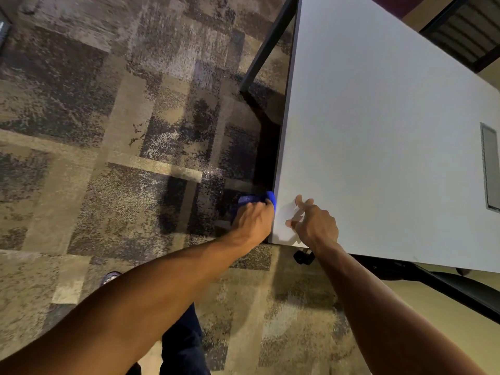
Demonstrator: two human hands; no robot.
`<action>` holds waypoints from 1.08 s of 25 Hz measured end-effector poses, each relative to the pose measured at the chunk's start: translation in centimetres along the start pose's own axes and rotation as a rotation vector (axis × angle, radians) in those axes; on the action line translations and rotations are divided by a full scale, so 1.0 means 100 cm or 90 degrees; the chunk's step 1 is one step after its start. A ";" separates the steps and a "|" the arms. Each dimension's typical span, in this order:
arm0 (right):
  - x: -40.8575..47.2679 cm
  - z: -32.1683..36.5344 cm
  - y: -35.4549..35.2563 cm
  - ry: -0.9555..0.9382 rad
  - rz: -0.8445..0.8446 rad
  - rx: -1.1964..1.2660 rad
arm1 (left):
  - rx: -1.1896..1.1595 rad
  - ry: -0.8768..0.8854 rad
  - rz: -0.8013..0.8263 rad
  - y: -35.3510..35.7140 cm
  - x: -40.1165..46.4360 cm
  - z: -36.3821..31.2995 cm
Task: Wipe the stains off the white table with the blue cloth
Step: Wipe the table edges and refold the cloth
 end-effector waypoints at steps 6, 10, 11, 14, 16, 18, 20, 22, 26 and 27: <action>0.003 0.001 0.003 -0.016 0.003 -0.005 | 0.129 0.117 0.083 0.021 -0.051 -0.019; 0.002 0.000 0.004 -0.012 0.003 0.020 | 0.118 0.157 0.131 0.023 -0.069 -0.020; 0.000 -0.001 0.003 -0.008 0.005 0.033 | 0.088 0.149 0.149 0.023 -0.073 -0.018; -0.005 0.002 0.002 -0.010 0.021 0.065 | -0.005 0.140 0.210 0.027 -0.094 -0.007; -0.009 0.005 0.000 -0.015 0.043 0.074 | -0.059 0.135 0.217 0.027 -0.113 -0.003; -0.014 0.008 -0.002 -0.028 0.056 0.081 | -0.105 0.123 0.166 0.013 -0.127 0.001; -0.024 0.009 -0.003 -0.036 0.055 0.139 | -0.120 0.100 0.094 -0.008 -0.134 0.008; -0.043 -0.001 0.000 -0.020 0.062 0.240 | -0.180 0.052 0.052 -0.031 -0.141 0.019; -0.088 -0.019 0.008 0.039 0.078 0.469 | -0.346 -0.050 0.029 -0.078 -0.146 0.042; -0.098 -0.016 0.007 0.049 0.068 0.539 | -0.401 -0.086 0.035 -0.089 -0.146 0.046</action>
Point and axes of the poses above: each hand's wrist, its own x-axis towards the middle knuckle, its own y-axis out of the palm, z = x × y, the point moved 4 cm from there along x, towards the middle knuckle, and after that the axes turned 8 degrees about x, right-handed, at the moved point
